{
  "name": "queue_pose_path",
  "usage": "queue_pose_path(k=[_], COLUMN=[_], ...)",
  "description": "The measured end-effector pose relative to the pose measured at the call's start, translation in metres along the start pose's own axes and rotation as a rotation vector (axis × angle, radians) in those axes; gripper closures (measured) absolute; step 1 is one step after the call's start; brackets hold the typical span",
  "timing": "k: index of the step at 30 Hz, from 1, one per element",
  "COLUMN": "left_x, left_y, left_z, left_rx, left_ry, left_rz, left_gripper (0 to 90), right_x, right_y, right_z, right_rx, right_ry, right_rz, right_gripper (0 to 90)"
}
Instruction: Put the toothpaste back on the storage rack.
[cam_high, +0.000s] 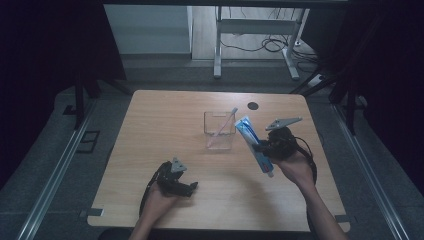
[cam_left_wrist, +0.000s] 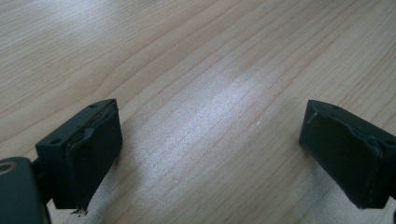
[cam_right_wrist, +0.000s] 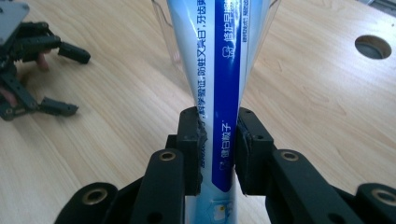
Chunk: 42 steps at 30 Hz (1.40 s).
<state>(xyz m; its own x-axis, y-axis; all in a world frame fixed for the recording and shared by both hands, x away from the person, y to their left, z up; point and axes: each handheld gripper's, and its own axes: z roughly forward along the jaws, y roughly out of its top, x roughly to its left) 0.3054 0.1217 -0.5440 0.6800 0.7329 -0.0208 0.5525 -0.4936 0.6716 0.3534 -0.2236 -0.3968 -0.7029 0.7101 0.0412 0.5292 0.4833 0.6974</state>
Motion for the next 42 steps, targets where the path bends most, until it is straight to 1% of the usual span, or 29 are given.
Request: queue_pose_path(k=[5, 7, 12, 21, 23, 30, 35, 42], left_x=[0.000, 0.000, 0.000, 0.000, 0.000, 0.000, 0.000, 0.000], left_y=[0.000, 0.000, 0.000, 0.000, 0.000, 0.000, 0.000, 0.000], left_z=[0.000, 0.000, 0.000, 0.000, 0.000, 0.000, 0.000, 0.000], left_rx=[0.000, 0.000, 0.000, 0.000, 0.000, 0.000, 0.001, 0.000], left_ry=[0.000, 0.000, 0.000, 0.001, 0.001, 0.001, 0.000, 0.000], left_rz=[0.000, 0.000, 0.000, 0.001, 0.001, 0.001, 0.001, 0.001], left_gripper=[6.1, 6.1, 6.1, 6.1, 6.1, 6.1, 6.1, 6.1], right_x=[0.000, 0.000, 0.000, 0.001, 0.001, 0.002, 0.003, 0.001], right_y=[0.008, 0.011, 0.020, 0.035, 0.039, 0.055, 0.064, 0.074], right_z=[0.003, 0.004, 0.008, 0.017, 0.018, 0.021, 0.024, 0.031], right_rx=[-0.025, -0.034, -0.060, -0.094, -0.106, -0.136, -0.156, -0.190], right_ry=[-0.008, -0.014, -0.013, -0.008, -0.013, -0.009, 0.000, 0.027], right_rz=[-0.003, 0.003, 0.008, 0.004, -0.001, -0.007, -0.005, 0.006], right_gripper=[73.5, 73.5, 73.5, 73.5, 73.6, 73.6, 73.5, 73.5])
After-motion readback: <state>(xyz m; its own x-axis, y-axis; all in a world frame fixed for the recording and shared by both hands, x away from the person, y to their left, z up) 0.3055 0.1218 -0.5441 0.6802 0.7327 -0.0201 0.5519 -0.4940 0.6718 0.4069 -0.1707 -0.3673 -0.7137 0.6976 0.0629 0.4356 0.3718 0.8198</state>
